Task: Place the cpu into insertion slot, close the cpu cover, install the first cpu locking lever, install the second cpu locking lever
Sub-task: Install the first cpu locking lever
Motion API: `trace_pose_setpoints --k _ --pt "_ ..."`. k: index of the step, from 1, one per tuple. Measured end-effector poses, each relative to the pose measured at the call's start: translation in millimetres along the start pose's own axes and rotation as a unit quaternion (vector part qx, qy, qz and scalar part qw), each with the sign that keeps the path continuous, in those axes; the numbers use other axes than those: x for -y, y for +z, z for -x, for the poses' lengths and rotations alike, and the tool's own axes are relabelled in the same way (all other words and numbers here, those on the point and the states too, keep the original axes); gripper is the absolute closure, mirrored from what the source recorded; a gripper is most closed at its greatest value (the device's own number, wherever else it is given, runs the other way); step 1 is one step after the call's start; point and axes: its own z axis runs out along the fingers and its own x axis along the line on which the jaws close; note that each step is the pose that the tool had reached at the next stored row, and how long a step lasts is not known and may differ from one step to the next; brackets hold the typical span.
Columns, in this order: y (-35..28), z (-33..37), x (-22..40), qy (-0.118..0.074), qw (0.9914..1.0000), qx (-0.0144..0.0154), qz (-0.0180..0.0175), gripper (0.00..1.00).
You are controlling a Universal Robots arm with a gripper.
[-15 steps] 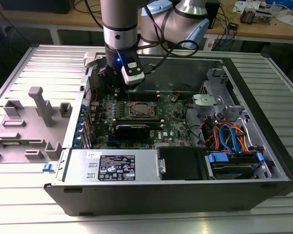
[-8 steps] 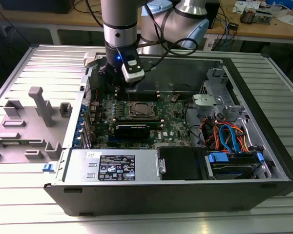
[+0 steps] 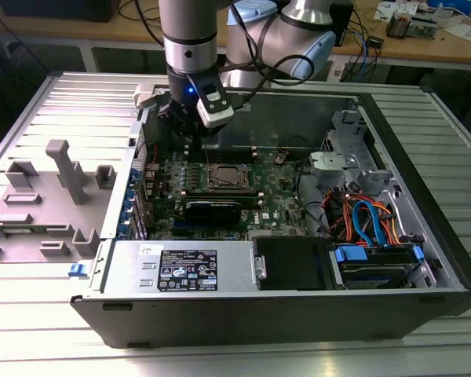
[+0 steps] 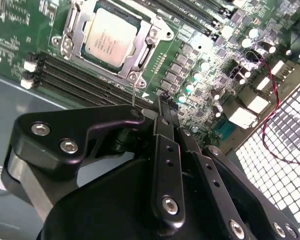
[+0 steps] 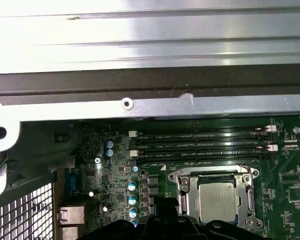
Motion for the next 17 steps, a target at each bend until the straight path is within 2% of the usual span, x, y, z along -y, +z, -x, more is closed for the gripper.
trace_pose_setpoints --k 10,17 --pt "0.3 -0.2 -1.0 -0.001 1.00000 0.0000 0.0001 0.89" --pt "0.8 -0.3 -6.0 -0.001 1.00000 0.0000 0.0001 0.89"
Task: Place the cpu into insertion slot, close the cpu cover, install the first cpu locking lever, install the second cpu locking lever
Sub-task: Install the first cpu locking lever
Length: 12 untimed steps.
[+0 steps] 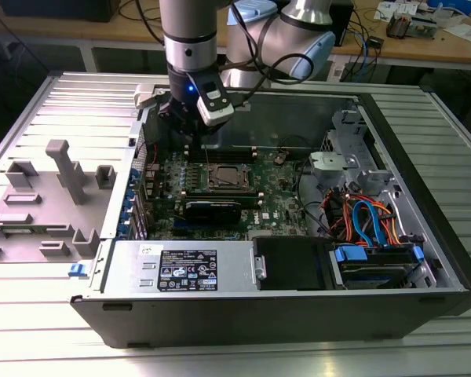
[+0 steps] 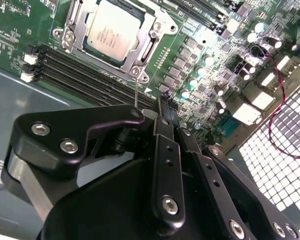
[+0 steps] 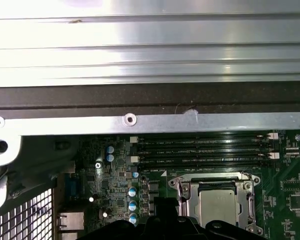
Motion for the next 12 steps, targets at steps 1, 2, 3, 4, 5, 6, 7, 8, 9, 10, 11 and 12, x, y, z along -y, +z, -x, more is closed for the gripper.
trace_pose_setpoints --k 1,2,3,4,5,6,7,8,9,10,11,12 --pt "0.0 0.1 -0.7 0.000 1.00000 0.0000 0.0000 0.89" --pt "0.1 0.4 -1.7 0.000 1.00000 0.0000 -0.0001 0.89" --pt "0.2 0.8 -2.2 0.000 1.00000 0.0000 -0.0001 0.89" --pt "0.2 1.6 -3.1 0.000 1.00000 -0.0001 0.0000 0.89" --pt "0.3 2.3 -3.6 0.000 1.00000 0.0000 0.0000 0.89" --pt "0.3 3.6 -4.0 0.000 1.00000 0.0000 -0.0001 0.89" --pt "0.4 5.5 -4.2 0.000 1.00000 0.0000 -0.0003 0.89" --pt "0.5 7.3 -4.2 0.000 1.00000 0.0000 -0.0003 0.89" --pt "0.6 9.2 -4.3 0.000 1.00000 0.0000 -0.0003 0.89" --pt "0.9 13.9 -4.4 0.000 1.00000 0.0000 -0.0003 0.89" --pt "1.4 18.0 -4.5 0.000 1.00000 0.0000 -0.0003 0.89" --pt "2.2 23.6 -4.6 0.000 1.00000 0.0000 -0.0003 0.89"
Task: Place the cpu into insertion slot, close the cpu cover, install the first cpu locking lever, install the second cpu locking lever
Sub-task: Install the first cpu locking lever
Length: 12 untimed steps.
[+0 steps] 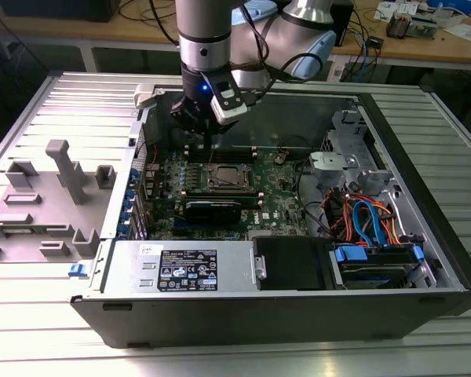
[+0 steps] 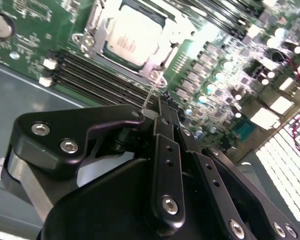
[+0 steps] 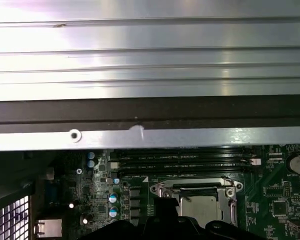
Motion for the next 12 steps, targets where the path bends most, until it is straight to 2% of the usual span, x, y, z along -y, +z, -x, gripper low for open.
trace_pose_setpoints --k 4,5,12 --pt "2.6 14.7 -0.3 0.000 1.00000 -0.0001 -0.0001 0.89" --pt "3.3 16.4 -0.3 0.000 1.00000 0.0000 0.0000 0.89" --pt "4.0 17.0 -0.3 0.000 1.00000 0.0000 -0.0001 0.89"
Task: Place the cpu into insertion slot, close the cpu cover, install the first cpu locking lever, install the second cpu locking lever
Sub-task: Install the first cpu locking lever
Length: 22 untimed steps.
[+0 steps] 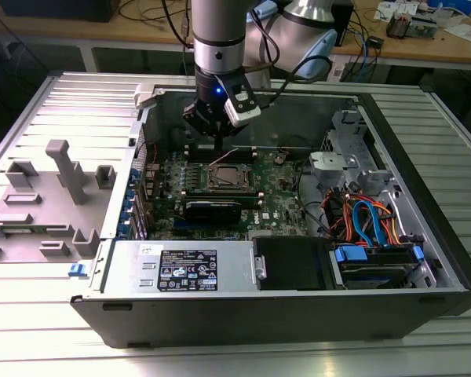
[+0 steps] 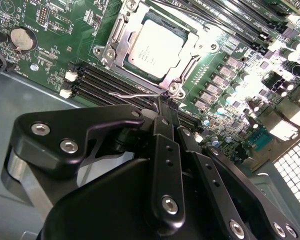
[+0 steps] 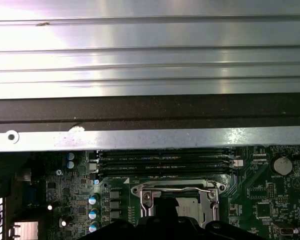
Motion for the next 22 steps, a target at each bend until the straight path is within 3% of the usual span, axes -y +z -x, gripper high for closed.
trace_pose_setpoints --k 10,14,18,22 --pt "0.3 0.0 0.0 0.000 1.00000 0.0000 0.0000 0.89" --pt "8.3 3.7 0.1 0.000 1.00000 0.0007 -0.0003 0.89" --pt "11.6 7.0 -1.2 -0.012 0.99992 0.0032 0.0000 0.89" --pt "14.6 7.1 -2.3 -0.012 0.99992 0.0033 0.0007 0.89"
